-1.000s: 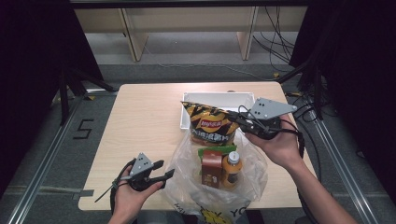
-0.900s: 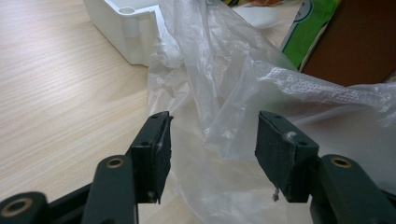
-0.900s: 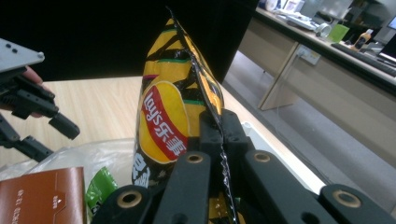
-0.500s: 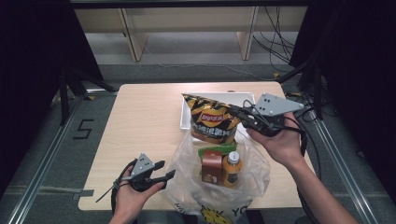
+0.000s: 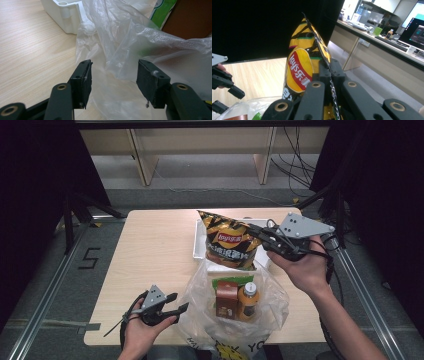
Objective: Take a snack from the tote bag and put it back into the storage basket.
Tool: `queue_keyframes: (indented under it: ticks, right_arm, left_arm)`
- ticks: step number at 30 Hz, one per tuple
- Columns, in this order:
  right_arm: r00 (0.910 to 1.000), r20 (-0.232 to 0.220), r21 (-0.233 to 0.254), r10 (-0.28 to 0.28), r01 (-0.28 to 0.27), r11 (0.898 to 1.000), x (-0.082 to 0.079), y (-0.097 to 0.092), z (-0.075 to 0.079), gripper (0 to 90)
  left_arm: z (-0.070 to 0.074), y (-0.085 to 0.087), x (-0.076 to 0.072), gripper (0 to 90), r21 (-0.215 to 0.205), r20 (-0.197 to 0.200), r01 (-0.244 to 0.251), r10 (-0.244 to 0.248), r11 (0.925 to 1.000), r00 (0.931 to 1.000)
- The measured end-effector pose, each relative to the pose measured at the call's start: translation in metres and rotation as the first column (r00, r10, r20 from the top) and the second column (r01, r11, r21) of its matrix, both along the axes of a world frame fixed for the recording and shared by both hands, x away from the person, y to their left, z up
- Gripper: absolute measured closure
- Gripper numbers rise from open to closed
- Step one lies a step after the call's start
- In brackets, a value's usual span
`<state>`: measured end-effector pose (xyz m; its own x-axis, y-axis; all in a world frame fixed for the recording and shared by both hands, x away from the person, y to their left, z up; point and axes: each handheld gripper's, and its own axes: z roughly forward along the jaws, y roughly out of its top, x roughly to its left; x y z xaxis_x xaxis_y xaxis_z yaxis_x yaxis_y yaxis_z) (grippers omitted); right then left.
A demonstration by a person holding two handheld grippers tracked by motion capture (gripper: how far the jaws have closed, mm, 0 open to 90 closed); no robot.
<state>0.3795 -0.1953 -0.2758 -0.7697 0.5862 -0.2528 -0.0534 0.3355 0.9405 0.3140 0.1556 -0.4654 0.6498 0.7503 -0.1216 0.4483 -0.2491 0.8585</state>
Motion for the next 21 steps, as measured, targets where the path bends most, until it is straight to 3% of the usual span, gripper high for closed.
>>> queue_keyframes:
  ticks: [6,8,10,13,18,21]
  right_arm:
    - [0.9996,0.026,0.006,-0.011,0.011,1.000,0.001,-0.001,0.004,90.0]
    - [0.9998,0.017,0.014,0.000,0.000,1.000,0.002,-0.001,0.006,90.0]
    - [0.9992,0.037,0.017,-0.016,0.015,1.000,0.002,-0.002,0.009,90.0]
    - [0.9997,0.023,0.035,-0.012,0.012,0.999,0.001,-0.001,0.012,90.0]
    - [0.9984,0.052,0.041,-0.024,0.022,0.999,0.004,-0.003,0.019,90.0]
    - [0.9986,0.043,0.045,-0.031,0.029,0.999,0.006,-0.003,0.021,90.0]
  left_arm:
    - [0.000,0.000,0.000,45.1,0.016,0.011,0.008,-0.008,0.9998,0.9999]
    - [-0.001,0.000,0.000,45.1,0.011,0.007,0.009,-0.009,0.9999,0.9999]
    - [-0.001,-0.001,0.000,45.2,0.004,-0.006,0.003,-0.003,1.0000,1.0000]
    - [-0.001,0.000,0.000,45.2,0.013,0.003,0.010,-0.010,0.9999,0.9999]
    - [-0.002,-0.001,0.000,45.1,0.006,-0.005,0.008,-0.008,1.0000,1.0000]
    - [-0.002,-0.001,0.000,45.1,0.023,0.006,0.017,-0.017,0.9996,0.9998]
